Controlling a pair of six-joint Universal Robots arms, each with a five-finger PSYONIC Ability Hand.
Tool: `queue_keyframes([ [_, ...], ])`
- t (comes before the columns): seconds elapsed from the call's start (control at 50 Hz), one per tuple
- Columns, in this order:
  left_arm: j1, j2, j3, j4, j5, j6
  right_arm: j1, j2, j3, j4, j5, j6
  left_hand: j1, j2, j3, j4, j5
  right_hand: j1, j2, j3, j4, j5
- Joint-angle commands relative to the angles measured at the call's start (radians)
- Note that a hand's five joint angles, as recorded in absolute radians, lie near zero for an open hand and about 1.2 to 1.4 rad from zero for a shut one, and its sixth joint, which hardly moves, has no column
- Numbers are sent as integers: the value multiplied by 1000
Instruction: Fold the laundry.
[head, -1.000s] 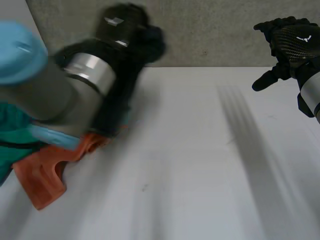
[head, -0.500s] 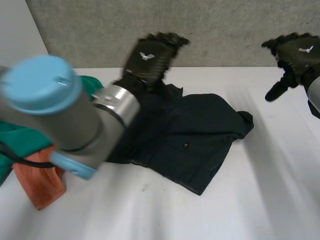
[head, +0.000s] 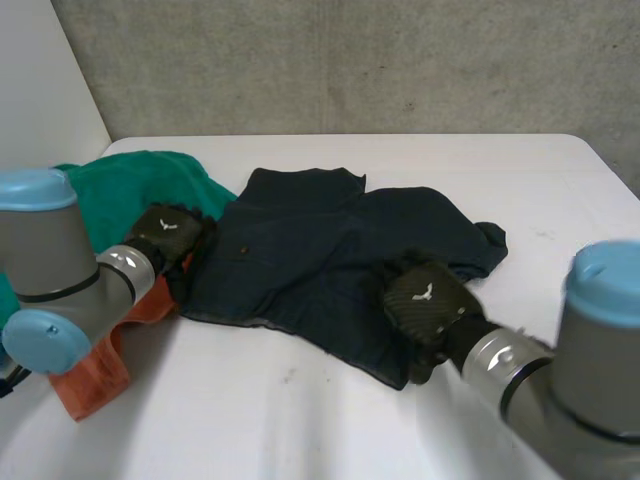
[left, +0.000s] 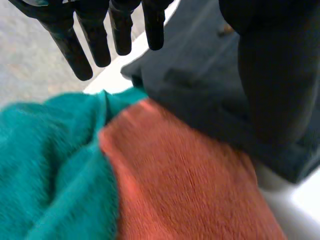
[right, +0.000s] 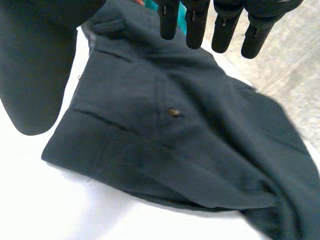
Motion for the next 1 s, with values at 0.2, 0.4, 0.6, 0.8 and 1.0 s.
queue_keyframes([
  [0.2, -77, -34, 13, 16, -6, -4, 18, 184, -30, -153, 144, -2, 1158, 1148, 1148, 1150, 1147, 1167, 1180, 1183, 1183, 1171],
  [0.4, -236, 96, 7, 34, -38, -117, -51, 74, -123, -178, 196, -15, 1159, 1148, 1148, 1151, 1148, 1167, 1180, 1183, 1183, 1171],
  [0.6, -520, 176, 54, 40, -282, -234, -195, 199, -443, -147, 236, -130, 1159, 1148, 1148, 1151, 1148, 1167, 1180, 1183, 1183, 1171],
  [0.8, -632, 38, 136, 42, -318, -232, -261, 351, -608, -224, 227, -173, 279, 268, 269, 271, 268, 1167, 1180, 1183, 1183, 1171],
  [1.0, -551, 54, 99, 40, -314, -234, -432, 492, -693, -305, 199, -285, 217, 206, 206, 209, 206, -54, -42, -39, -39, -50],
])
